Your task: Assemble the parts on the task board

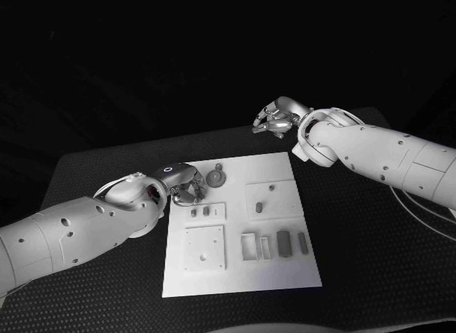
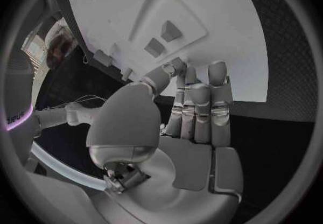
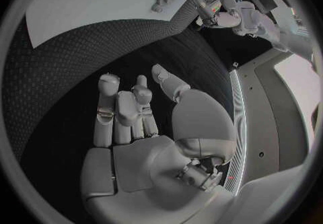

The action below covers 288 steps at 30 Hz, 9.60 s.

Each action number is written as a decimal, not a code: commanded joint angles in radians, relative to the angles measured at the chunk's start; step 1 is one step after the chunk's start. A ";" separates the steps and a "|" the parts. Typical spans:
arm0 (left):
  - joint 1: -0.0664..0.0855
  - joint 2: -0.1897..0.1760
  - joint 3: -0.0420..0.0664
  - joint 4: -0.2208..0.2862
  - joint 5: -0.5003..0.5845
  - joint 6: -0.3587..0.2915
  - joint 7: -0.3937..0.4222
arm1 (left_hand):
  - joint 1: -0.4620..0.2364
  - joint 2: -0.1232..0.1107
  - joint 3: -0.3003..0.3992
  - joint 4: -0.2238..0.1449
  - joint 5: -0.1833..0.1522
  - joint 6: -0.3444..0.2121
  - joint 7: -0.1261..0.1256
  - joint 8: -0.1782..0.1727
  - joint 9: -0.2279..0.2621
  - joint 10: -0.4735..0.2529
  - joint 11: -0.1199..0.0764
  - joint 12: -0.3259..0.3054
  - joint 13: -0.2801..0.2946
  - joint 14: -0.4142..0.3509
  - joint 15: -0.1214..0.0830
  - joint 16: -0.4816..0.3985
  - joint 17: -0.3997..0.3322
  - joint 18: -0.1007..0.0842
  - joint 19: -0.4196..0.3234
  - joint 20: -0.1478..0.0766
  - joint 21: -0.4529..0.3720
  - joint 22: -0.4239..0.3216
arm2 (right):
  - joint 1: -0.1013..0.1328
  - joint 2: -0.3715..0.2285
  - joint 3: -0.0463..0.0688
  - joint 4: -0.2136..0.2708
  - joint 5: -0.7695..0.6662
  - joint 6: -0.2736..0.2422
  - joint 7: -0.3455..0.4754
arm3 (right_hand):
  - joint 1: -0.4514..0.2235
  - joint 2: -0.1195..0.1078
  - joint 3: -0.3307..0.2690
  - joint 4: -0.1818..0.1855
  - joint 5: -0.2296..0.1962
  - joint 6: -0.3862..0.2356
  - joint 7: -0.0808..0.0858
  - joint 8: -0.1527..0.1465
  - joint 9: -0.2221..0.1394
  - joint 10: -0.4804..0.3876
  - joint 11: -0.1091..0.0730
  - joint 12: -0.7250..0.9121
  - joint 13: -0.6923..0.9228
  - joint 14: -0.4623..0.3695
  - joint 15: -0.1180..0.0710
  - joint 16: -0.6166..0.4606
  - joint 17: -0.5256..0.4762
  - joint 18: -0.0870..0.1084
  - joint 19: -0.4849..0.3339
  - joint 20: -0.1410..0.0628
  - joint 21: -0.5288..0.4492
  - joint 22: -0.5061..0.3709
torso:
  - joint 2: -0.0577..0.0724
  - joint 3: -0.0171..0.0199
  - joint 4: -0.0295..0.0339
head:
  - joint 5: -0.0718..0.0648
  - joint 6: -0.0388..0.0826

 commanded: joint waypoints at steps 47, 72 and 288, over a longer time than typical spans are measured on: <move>-0.001 0.032 -0.029 -0.029 -0.031 0.064 -0.019 | -0.005 0.027 0.007 -0.001 0.003 0.020 -0.009 0.018 0.005 0.023 -0.006 0.002 0.012 0.012 -0.008 0.008 -0.003 0.064 0.008 -0.014 -0.004 0.019 | -0.001 -0.001 0.000 0.005 0.000 0.014 0.008 | -0.009 0.006 0.000 -0.002 -0.003 0.001 0.008 -0.005 0.003 0.002 -0.001 0.002 -0.002 0.000 -0.006 -0.007 0.001 0.027 0.003 -0.007 -0.005 0.020 | 0.000 -0.0003 0.0227 | -0.008 -0.006; -0.001 0.028 -0.032 -0.029 0.037 0.014 -0.003 | -0.032 -0.013 -0.004 0.003 0.001 -0.069 0.028 -0.025 -0.017 -0.029 0.013 -0.020 0.009 -0.004 0.010 0.006 -0.009 0.063 0.000 -0.006 -0.017 0.020 | -0.001 -0.002 0.000 0.004 0.000 0.013 0.008 | -0.009 0.007 0.000 -0.002 -0.003 0.001 0.008 -0.005 0.003 0.002 -0.001 0.002 -0.002 0.000 -0.006 -0.007 0.001 0.027 0.003 -0.007 -0.005 0.020 | 0.000 -0.0002 0.0216 | -0.008 -0.004; 0.027 -0.218 0.028 -0.017 1.095 0.068 0.238 | -0.160 0.000 -0.123 0.005 -0.111 -0.214 0.072 0.029 -0.072 -0.188 0.102 -0.016 -0.088 -0.300 0.199 -0.799 -0.180 0.007 -0.425 0.186 -0.343 -0.451 | -0.090 -0.252 -0.167 0.394 -0.802 0.079 -0.067 | 0.251 0.007 0.000 -0.036 -0.003 0.107 -0.004 0.047 0.045 0.187 0.028 -0.906 -0.797 0.014 0.021 -0.205 -0.001 0.027 -0.025 0.032 -0.140 0.025 | -0.007 -0.0307 0.0222 | -0.021 0.013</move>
